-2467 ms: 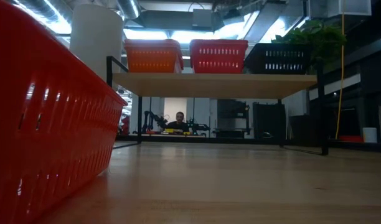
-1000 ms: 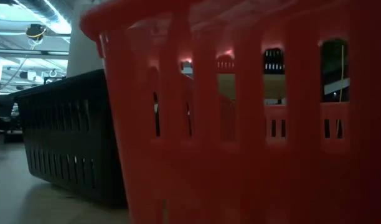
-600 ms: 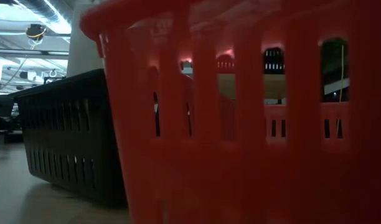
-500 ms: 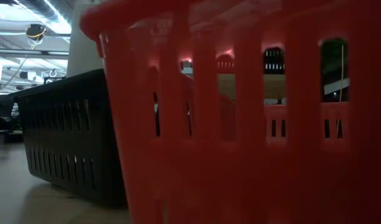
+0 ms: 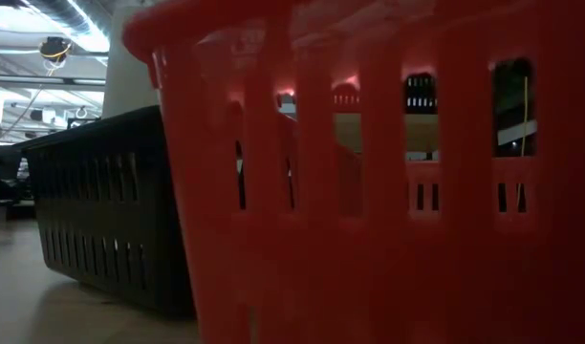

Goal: Stack baskets on shelf by color
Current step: Stack the red bin on top of the other red bins on the shelf

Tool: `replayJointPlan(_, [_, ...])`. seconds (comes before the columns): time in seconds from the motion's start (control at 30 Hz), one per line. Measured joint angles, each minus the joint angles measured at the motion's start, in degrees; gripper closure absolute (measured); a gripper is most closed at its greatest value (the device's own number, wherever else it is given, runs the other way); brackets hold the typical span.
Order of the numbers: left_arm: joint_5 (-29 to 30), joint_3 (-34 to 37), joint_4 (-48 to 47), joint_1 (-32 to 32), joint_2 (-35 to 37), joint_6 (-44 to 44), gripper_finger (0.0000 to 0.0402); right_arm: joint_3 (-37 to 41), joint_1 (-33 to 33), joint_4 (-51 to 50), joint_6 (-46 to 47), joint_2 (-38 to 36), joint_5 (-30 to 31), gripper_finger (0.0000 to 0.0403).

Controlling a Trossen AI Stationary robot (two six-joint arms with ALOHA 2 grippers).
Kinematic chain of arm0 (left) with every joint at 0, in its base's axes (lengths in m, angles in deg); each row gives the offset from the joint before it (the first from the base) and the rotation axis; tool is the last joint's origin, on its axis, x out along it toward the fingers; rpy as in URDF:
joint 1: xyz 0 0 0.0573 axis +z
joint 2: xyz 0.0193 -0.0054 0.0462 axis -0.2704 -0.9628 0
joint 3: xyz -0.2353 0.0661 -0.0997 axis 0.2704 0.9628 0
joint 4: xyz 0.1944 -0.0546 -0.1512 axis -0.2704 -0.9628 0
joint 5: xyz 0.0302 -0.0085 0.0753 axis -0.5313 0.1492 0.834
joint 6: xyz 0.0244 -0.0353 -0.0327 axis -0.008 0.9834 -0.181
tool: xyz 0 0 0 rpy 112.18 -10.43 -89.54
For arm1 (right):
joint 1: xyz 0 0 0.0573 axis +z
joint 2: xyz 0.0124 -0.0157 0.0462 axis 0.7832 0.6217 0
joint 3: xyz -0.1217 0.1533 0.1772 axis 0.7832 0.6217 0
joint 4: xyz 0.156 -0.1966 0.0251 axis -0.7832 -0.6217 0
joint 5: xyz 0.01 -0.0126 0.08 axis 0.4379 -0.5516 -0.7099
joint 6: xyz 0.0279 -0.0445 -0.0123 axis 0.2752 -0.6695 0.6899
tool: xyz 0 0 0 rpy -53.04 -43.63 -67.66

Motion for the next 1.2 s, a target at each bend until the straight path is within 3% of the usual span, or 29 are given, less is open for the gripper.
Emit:
replayJointPlan(0.57, [0.8,0.0,-0.1,0.1,0.0,0.0,0.0336,0.0,-0.1,-21.2,2.7,-0.2,-1.3,0.0403])
replayJointPlan(0.77, [1.5,0.0,-0.1,0.1,0.0,0.0,0.0336,-0.3,-0.1,-31.8,5.3,-0.2,2.8,0.0403])
replayJointPlan(1.2, [2.6,0.0,-0.1,0.1,0.0,-3.3,0.0336,-22.1,2.7,-33.0,-4.7,-0.5,3.4,0.0403])
